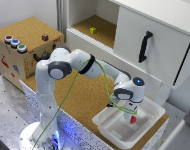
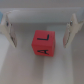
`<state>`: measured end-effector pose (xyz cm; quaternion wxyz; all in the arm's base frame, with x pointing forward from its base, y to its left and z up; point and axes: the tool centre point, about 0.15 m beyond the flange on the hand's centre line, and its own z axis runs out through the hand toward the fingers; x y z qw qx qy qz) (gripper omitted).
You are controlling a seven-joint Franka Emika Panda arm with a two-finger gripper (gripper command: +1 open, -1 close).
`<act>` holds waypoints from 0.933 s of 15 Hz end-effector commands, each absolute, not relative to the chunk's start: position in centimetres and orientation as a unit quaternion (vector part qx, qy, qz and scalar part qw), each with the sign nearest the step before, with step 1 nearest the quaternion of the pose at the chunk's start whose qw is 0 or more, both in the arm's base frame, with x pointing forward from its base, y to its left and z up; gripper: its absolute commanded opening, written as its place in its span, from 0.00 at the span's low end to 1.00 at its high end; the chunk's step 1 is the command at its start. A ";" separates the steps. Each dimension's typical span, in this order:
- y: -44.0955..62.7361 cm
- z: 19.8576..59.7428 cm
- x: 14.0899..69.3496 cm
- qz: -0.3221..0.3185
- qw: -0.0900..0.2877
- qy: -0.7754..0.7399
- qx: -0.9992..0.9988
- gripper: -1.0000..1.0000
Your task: Place the grasped pink block inside the left cabinet
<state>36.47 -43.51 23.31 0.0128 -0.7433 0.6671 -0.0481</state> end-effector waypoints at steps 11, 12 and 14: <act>-42.5 27.7 39.6 -0.070 -0.002 0.606 -0.792 0.00; -41.7 29.1 40.6 -0.082 0.004 0.579 -0.811 0.00; -39.4 31.6 42.6 -0.098 -0.002 0.513 -0.853 0.00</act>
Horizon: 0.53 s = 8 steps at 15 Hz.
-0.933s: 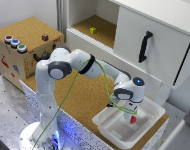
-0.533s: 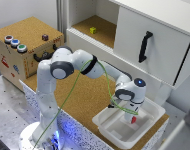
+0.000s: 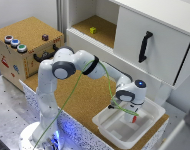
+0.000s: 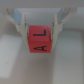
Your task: Place the grasped pink block inside the left cabinet
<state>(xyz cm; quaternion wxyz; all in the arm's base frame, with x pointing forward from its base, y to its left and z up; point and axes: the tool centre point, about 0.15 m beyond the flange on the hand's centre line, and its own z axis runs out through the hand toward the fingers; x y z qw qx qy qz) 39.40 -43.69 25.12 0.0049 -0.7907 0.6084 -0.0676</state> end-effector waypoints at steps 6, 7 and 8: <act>-30.4 34.1 46.5 -0.079 -0.005 0.303 -0.950 0.00; -28.8 34.7 46.8 -0.084 -0.012 0.274 -0.958 0.00; -27.0 35.3 47.3 -0.085 -0.007 0.233 -0.969 0.00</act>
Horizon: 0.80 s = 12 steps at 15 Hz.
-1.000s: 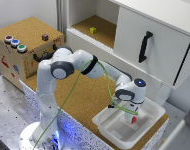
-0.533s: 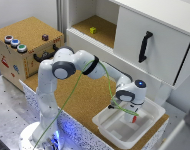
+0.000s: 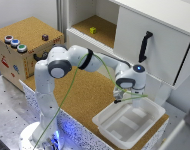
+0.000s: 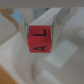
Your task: Place the grasped pink block inside the left cabinet
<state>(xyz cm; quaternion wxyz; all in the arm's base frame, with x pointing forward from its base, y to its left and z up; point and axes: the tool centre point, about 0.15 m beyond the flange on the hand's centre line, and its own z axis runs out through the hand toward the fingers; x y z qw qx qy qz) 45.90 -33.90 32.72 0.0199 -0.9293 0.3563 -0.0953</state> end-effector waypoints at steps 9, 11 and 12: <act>-8.5 39.5 50.9 -0.119 0.015 -0.120 -0.986 0.00; -4.5 40.8 51.8 -0.127 0.037 -0.167 -0.977 0.00; -2.9 41.2 52.2 -0.129 0.044 -0.187 -0.973 0.00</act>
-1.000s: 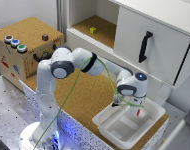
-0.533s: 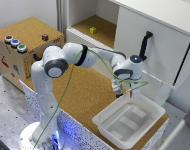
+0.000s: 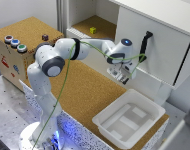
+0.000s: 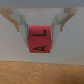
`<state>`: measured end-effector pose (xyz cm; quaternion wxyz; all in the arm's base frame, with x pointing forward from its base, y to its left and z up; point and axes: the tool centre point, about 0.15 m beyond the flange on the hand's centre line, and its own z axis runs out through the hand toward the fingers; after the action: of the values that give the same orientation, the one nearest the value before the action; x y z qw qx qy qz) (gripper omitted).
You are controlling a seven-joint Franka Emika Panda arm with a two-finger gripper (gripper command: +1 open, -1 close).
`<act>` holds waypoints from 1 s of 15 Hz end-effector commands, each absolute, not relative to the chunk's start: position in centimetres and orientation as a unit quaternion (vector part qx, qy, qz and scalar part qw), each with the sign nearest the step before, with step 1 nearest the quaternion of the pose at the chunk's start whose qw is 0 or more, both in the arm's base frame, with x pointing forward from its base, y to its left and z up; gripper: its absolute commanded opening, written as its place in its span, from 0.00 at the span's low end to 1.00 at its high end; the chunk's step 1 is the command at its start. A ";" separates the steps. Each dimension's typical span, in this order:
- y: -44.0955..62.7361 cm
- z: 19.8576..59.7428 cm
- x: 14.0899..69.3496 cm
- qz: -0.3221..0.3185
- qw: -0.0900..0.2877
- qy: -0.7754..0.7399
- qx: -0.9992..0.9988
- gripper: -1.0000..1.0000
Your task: Place the grasped pink block inside the left cabinet
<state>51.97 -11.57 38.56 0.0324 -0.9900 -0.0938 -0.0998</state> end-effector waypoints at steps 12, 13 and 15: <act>11.6 48.1 61.6 -0.212 0.073 -0.228 -0.948 0.00; 11.8 48.2 62.8 -0.219 0.077 -0.210 -0.950 0.00; 12.0 47.8 65.0 -0.225 0.073 -0.173 -0.956 0.00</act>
<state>58.39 10.00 47.36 0.0625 -0.9444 -0.2204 -0.2358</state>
